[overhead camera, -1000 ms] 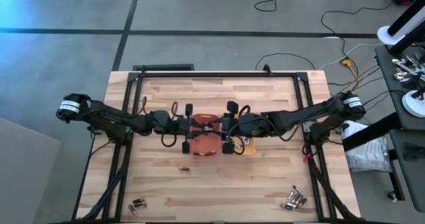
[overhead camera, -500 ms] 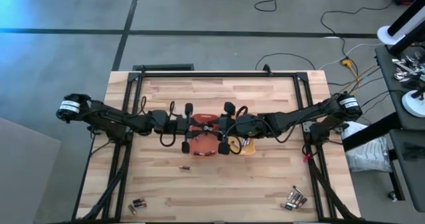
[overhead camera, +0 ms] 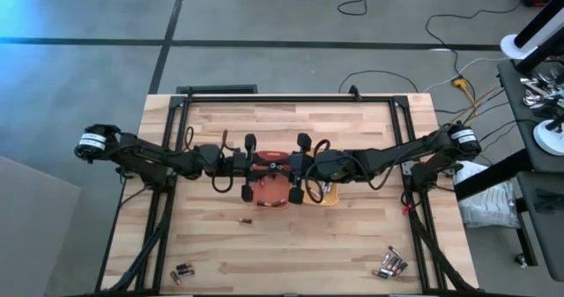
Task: Sort batteries
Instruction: Put the black-silver battery into the yellow bin
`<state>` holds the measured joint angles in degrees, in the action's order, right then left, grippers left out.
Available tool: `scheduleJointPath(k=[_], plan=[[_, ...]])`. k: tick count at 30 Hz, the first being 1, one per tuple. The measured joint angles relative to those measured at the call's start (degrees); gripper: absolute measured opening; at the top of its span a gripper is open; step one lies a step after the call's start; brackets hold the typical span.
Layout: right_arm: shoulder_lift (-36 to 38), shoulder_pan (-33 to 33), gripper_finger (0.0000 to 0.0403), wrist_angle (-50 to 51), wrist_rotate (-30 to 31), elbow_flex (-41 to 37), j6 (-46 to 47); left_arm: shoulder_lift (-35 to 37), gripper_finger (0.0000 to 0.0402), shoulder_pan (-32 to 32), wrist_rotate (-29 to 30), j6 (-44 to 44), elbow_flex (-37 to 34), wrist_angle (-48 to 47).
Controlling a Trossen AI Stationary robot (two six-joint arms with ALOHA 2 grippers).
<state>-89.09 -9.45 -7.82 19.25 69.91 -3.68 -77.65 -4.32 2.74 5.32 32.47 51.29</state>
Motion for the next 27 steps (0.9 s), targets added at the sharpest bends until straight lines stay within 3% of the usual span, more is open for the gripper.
scheduleJointPath(k=[7, 15, 18, 24, 27], plan=[[0.2, 0.0, 0.0052, 0.7, -0.2, 0.0, -0.1, 0.2, 0.0038, 0.0, -0.5, -0.6, 0.3, -0.5], [4.8, 0.0, 0.0047, 2.8, -0.2, 0.1, -3.8, 7.3, 0.0107, 0.0, -0.3, -0.4, 1.4, -6.5], [7.6, 0.0, 0.0047, 7.8, -0.1, 0.1, -5.8, 13.0, 0.0125, -0.2, -0.5, -0.4, 1.8, -16.4], [12.0, 0.0, 0.0048, 25.8, 0.2, -0.8, -2.6, 24.2, 0.0131, -0.9, -0.4, -5.4, 1.3, -46.0], [11.8, -0.4, 0.0049, 28.1, 0.0, -4.1, 2.0, 27.3, 0.0131, -1.1, 1.1, -9.9, -0.6, -51.3]])
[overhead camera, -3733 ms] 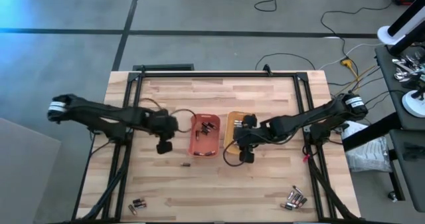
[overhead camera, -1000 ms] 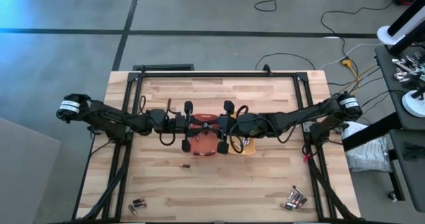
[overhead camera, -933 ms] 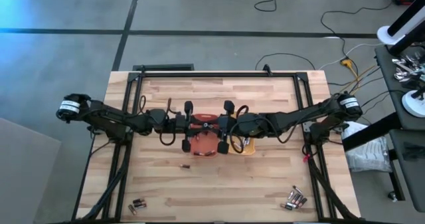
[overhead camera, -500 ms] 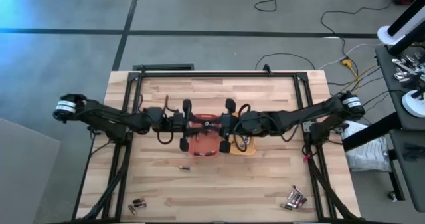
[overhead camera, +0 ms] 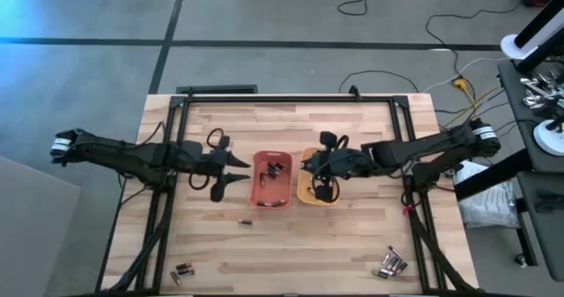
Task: Sort batteries
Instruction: Put the black-silver battery into the yellow bin
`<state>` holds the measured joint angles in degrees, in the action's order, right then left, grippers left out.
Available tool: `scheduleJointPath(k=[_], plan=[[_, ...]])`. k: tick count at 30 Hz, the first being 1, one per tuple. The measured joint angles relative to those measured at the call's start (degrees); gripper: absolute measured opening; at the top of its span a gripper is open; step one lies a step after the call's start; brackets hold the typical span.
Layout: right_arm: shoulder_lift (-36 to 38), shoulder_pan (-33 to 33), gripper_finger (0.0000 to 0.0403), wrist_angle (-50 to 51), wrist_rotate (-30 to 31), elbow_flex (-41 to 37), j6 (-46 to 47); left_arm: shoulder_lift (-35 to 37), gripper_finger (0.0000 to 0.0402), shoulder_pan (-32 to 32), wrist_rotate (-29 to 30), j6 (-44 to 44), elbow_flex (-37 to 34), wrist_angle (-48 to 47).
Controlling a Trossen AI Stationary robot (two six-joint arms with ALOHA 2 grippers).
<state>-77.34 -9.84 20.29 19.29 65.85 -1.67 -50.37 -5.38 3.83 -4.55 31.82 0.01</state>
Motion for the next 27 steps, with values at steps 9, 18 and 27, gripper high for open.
scheduleJointPath(k=[9, 18, 27], plan=[[-3.4, 2.8, 0.0051, 3.4, -7.5, -8.3, 12.1, 1.9, 0.0131, -0.6, -0.6, -8.4, -5.6, -1.8], [-9.3, 8.6, 0.0052, 3.9, -9.4, -9.0, 12.2, -5.9, 0.0131, -5.7, -1.6, -21.2, -16.1, 2.6], [-15.0, 12.1, 0.0052, 4.3, -12.3, -9.0, 12.4, -15.7, 0.0131, -13.0, 1.4, -21.2, -16.8, 13.0]])
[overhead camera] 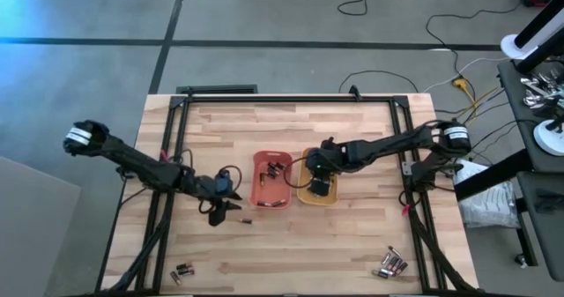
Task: Sort batteries
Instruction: Put the black-silver battery into the yellow bin, then put the brown-black battery into the orange bin
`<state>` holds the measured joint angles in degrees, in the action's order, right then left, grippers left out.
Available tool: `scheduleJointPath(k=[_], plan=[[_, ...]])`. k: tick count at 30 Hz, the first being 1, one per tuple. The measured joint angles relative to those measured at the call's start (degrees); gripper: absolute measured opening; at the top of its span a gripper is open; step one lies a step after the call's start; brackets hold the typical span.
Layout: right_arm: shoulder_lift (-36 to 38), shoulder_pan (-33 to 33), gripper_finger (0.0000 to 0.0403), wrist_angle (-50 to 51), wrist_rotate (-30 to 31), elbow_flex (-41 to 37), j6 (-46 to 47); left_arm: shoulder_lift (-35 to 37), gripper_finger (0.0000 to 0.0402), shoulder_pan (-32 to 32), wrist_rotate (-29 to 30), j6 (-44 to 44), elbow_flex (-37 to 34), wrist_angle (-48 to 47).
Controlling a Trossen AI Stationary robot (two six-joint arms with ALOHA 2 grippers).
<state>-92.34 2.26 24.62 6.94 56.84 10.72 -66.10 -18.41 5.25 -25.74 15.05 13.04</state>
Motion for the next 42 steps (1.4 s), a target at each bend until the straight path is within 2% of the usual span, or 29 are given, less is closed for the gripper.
scheduleJointPath(k=[9, 16, 20, 24, 33, 37, 42], plan=[[-2.7, 0.0, 0.0063, 0.3, 0.4, 0.0, 1.5, -9.2, 0.0131, -8.0, 4.9, 1.0, -0.1, 12.0], [-1.3, -0.7, 0.0129, 2.0, 2.1, 0.9, 5.1, -15.8, 0.0131, -10.2, 9.4, 0.7, 0.3, 14.5], [2.5, -3.6, 0.017, 4.0, 2.1, 3.1, 8.3, -19.4, 0.0131, -10.6, 9.7, 1.0, 0.3, 17.9], [6.1, -8.2, 0.0194, 4.1, 2.2, 3.9, 9.8, -23.6, 0.0131, -11.2, 8.9, 1.3, 0.3, 22.8], [10.1, -17.0, 0.0186, 3.7, 8.2, 4.0, 14.0, -29.5, 0.013, -11.7, 10.4, -0.1, 1.9, 26.4], [10.1, -19.4, 0.0176, 3.7, 8.2, 4.0, 15.7, -30.9, 0.0103, -11.7, 9.0, -0.2, 2.9, 26.7], [10.2, -22.6, 0.0161, 7.6, 9.4, 8.9, 13.9, -32.4, 0.0027, -11.7, 8.4, -2.9, 2.8, 26.1]])
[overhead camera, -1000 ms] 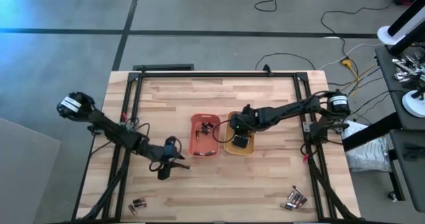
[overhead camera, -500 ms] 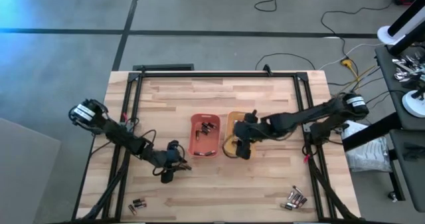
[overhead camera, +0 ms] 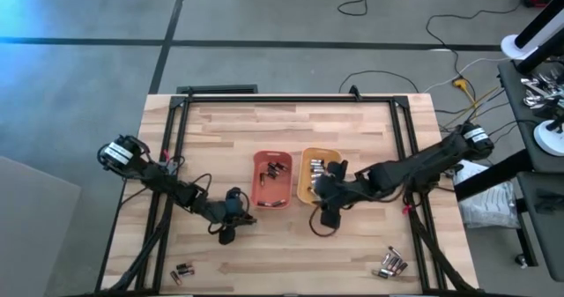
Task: Sort batteries
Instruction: Put the brown-black battery into the orange bin
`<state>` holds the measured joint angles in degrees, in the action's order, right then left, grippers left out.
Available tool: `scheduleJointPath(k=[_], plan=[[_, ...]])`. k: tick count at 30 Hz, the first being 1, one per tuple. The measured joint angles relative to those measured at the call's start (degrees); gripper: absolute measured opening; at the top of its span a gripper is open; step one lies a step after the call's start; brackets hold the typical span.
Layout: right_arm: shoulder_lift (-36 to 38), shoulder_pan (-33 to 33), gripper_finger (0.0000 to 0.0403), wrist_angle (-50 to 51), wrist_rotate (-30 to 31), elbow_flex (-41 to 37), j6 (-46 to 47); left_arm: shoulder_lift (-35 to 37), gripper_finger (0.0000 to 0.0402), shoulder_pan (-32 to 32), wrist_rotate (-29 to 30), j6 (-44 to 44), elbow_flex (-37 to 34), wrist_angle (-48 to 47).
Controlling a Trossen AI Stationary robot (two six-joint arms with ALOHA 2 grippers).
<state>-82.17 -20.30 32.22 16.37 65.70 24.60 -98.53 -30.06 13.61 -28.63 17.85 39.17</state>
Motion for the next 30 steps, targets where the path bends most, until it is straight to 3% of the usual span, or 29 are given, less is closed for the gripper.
scheduleJointPath(k=[6, 12, 15, 20, 22, 26, 30], plan=[[0.0, -4.7, 0.014, 1.7, 5.5, 5.2, -6.2, -0.2, 0.0027, 0.0, -0.2, -6.1, -0.8, 1.4], [-0.1, -6.8, 0.0119, 2.0, 6.2, 4.6, -2.1, 6.5, 0.0027, -0.4, -6.0, -9.3, -1.0, -3.9], [-0.4, -8.8, 0.0109, 2.1, 6.2, 4.2, -0.6, 13.3, 0.0027, -0.6, -8.3, -9.6, 1.2, -14.6], [-1.3, -11.4, 0.0093, 1.4, 9.8, 2.5, 0.4, 24.4, 0.0027, -0.6, -7.2, -9.3, 14.2, -54.7], [-2.0, -11.8, 0.0087, 1.5, 11.1, 1.5, 1.3, 26.5, 0.0027, -0.6, -3.8, -6.8, 19.9, -64.1], [-3.5, -11.8, 0.0074, 1.3, 11.3, 0.1, 1.9, 28.5, 0.003, 1.0, 5.0, 1.8, 28.0, -65.7], [-5.7, -11.8, 0.0063, 0.0, 11.9, -0.8, 1.8, 27.0, 0.0033, 5.8, 7.3, 9.5, 33.6, -64.7]])
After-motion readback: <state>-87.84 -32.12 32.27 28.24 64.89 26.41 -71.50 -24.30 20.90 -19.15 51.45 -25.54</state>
